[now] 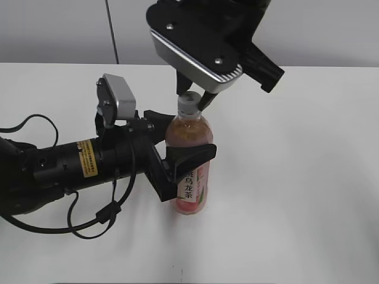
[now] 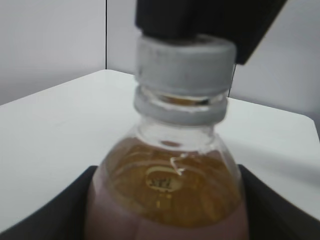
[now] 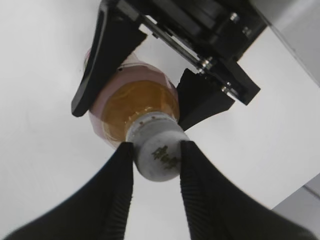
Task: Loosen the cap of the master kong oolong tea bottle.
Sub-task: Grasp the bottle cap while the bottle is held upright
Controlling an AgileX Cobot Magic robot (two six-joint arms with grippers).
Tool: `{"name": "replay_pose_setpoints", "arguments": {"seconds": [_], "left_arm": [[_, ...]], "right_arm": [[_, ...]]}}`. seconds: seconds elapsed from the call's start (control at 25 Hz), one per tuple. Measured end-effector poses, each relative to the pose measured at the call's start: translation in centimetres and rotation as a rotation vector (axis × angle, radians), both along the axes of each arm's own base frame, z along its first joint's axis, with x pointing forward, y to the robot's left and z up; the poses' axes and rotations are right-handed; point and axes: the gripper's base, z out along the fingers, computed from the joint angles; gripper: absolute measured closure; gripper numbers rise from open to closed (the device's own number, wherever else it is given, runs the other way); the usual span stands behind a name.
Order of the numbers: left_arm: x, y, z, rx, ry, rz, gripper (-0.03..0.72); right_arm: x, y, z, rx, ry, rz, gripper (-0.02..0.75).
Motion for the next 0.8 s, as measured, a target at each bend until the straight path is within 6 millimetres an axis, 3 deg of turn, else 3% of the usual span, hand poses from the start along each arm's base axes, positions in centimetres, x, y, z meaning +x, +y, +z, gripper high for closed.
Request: {"name": "replay_pose_setpoints", "arguments": {"seconds": [0.36, 0.6, 0.8], "left_arm": [[0.0, 0.0, 0.0, 0.002, -0.006, -0.007, 0.224], [-0.1, 0.0, 0.0, 0.002, -0.007, -0.008, 0.224], [-0.1, 0.0, 0.0, 0.002, -0.007, -0.009, 0.224]], "right_arm": [[0.2, -0.2, 0.0, 0.03, 0.096, -0.34, 0.37], [0.1, 0.0, 0.3, 0.087, 0.198, -0.615, 0.158], [0.2, 0.1, 1.0, 0.137, 0.257, -0.795, 0.167]]}}
